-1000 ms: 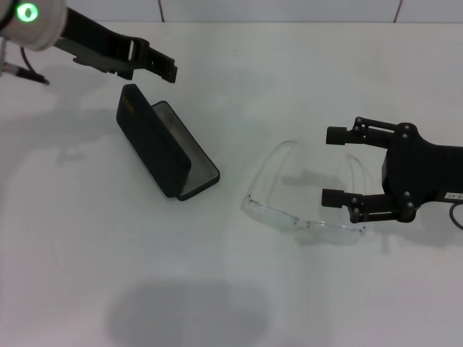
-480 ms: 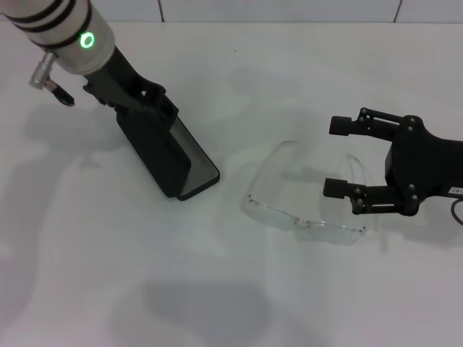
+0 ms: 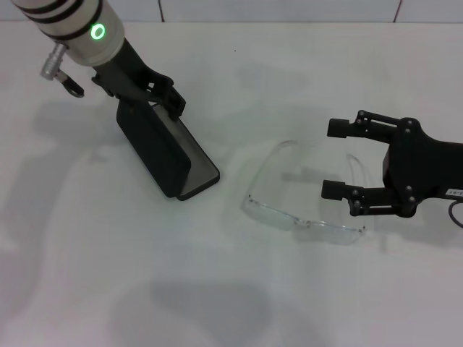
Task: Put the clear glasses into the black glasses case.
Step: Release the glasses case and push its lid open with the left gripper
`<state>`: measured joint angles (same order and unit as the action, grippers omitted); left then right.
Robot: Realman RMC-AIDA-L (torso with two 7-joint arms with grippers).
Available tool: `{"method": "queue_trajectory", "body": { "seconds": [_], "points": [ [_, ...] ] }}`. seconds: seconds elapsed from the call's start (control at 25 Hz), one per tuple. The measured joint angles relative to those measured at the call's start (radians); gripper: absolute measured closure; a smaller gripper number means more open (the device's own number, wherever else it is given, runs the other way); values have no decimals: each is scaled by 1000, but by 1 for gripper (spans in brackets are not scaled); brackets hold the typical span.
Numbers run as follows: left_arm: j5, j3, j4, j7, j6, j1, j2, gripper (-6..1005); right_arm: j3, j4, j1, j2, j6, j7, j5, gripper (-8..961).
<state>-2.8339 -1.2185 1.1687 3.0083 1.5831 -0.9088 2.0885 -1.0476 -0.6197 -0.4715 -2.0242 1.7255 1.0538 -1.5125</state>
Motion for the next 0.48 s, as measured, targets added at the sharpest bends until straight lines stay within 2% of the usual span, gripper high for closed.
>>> {"method": "queue_trajectory", "body": {
  "seconds": [0.48],
  "points": [
    [-1,2,-43,1,-27,-6,-6,287,0,0,1,-1,-4,-11,0,110]
  ]
}}
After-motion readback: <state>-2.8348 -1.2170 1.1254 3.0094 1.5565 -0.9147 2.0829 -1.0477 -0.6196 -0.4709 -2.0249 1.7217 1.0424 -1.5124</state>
